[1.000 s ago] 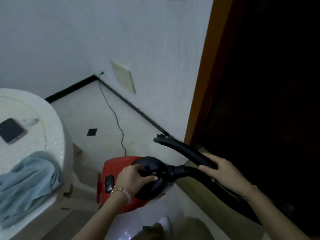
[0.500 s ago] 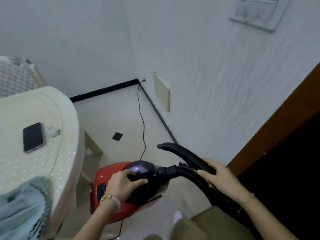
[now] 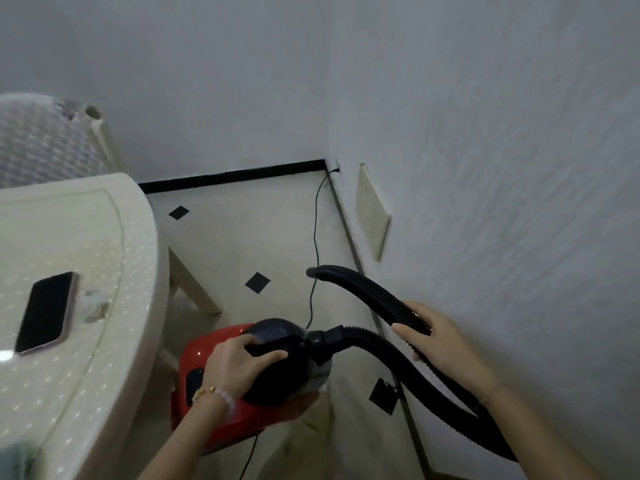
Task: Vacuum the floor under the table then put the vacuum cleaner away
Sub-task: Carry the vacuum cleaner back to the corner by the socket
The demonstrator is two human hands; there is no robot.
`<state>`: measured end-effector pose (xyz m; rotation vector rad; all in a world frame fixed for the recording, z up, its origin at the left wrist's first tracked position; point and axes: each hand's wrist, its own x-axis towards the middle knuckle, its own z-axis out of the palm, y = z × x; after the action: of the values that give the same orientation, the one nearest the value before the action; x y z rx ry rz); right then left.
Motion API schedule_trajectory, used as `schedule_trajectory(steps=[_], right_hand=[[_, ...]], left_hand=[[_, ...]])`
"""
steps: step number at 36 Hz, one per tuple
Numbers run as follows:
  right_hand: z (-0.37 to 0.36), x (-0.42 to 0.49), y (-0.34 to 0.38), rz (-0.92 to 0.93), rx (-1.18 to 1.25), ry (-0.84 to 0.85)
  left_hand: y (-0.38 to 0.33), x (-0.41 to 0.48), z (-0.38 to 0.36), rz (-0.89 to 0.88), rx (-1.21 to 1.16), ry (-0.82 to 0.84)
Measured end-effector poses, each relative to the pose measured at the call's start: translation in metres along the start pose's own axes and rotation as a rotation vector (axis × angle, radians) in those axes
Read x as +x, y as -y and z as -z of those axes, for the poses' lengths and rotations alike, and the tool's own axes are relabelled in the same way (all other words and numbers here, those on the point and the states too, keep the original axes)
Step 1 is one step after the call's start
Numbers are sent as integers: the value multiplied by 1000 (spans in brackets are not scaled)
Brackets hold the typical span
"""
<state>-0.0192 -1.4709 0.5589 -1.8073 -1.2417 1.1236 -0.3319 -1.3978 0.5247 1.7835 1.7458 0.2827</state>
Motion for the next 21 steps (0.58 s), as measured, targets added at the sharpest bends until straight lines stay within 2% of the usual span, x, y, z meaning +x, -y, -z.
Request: schedule_trajectory(steps=[4,10,21], right_hand=[[3,78,16,2,4,45],[9,187,61,-17,27,72],[29,359,121,-12,56,66]], left_hand=[[-7,68,8,33,-6,4],[-8,171,26,128,-29,112],[-59,341,85,99,-3,-5]])
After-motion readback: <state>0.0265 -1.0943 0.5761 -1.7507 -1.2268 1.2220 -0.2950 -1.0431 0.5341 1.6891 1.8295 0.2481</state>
